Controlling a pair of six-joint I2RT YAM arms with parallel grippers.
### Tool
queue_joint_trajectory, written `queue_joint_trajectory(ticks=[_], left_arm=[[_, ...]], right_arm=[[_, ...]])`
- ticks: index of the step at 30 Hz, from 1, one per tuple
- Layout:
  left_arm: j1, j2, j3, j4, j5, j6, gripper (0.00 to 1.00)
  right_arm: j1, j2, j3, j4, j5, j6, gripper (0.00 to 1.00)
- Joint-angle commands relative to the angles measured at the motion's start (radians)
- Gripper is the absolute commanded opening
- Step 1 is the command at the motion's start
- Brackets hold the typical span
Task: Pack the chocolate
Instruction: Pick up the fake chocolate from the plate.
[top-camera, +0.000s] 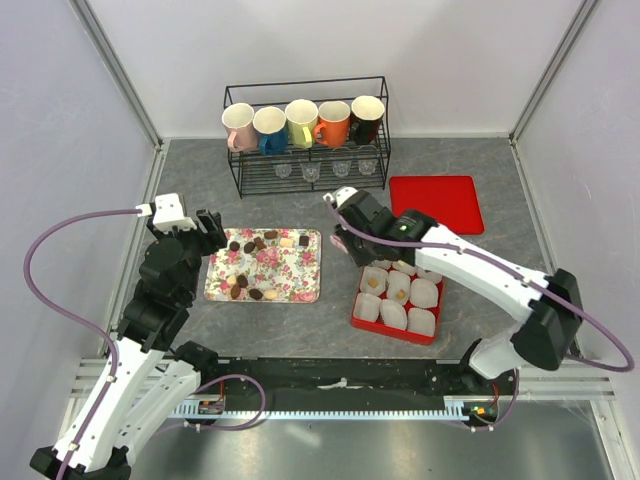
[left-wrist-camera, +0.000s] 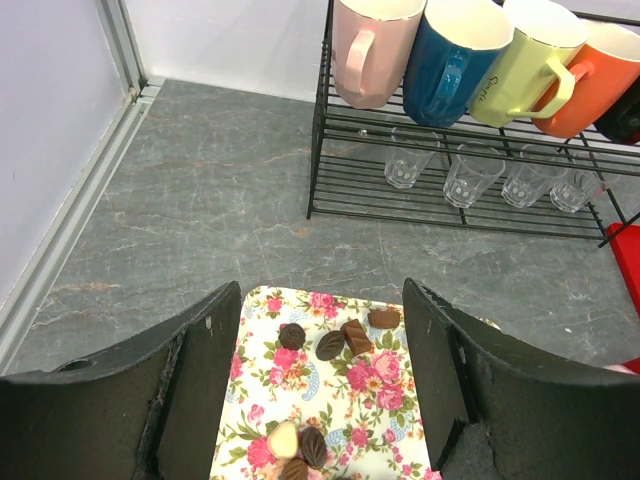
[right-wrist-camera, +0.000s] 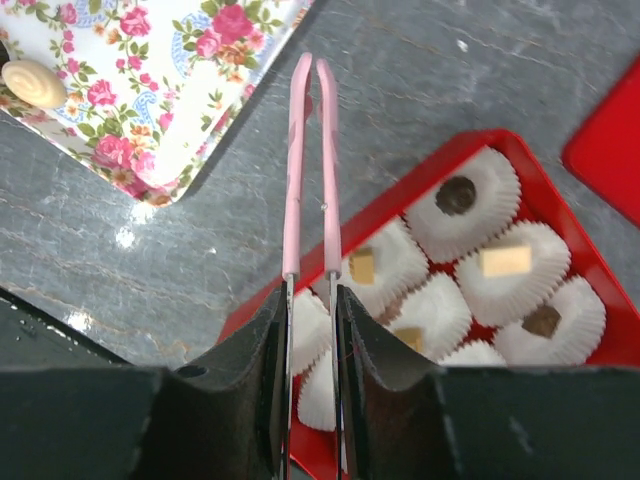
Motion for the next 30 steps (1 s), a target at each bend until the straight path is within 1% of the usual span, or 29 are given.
queue_joint_trajectory(ticks=[1, 11, 17, 18, 30], left_arm=[[0.003, -0.004, -0.005, 0.023, 0.015, -0.026, 0.73], [0.005, -0.009, -0.006, 0.023, 0.020, -0.028, 0.73], [0.003, -0.010, -0.006, 0.021, 0.018, -0.026, 0.73], [0.003, -0.010, -0.005, 0.023, 0.017, -0.026, 0.73], [0.003, -0.006, -0.005, 0.023, 0.020, -0.026, 0.73]], right_arm=[[0.033, 0.083, 0.062, 0.095, 0.017, -0.033, 0.30], [0.043, 0.241, 0.129, 0.178, -0.009, -0.058, 0.32], [0.043, 0.317, 0.183, 0.186, -0.008, -0.087, 0.37], [0.043, 0.333, 0.189, 0.187, -0.009, -0.091, 0.39], [0.042, 0.411, 0.234, 0.186, -0.015, -0.127, 0.47]])
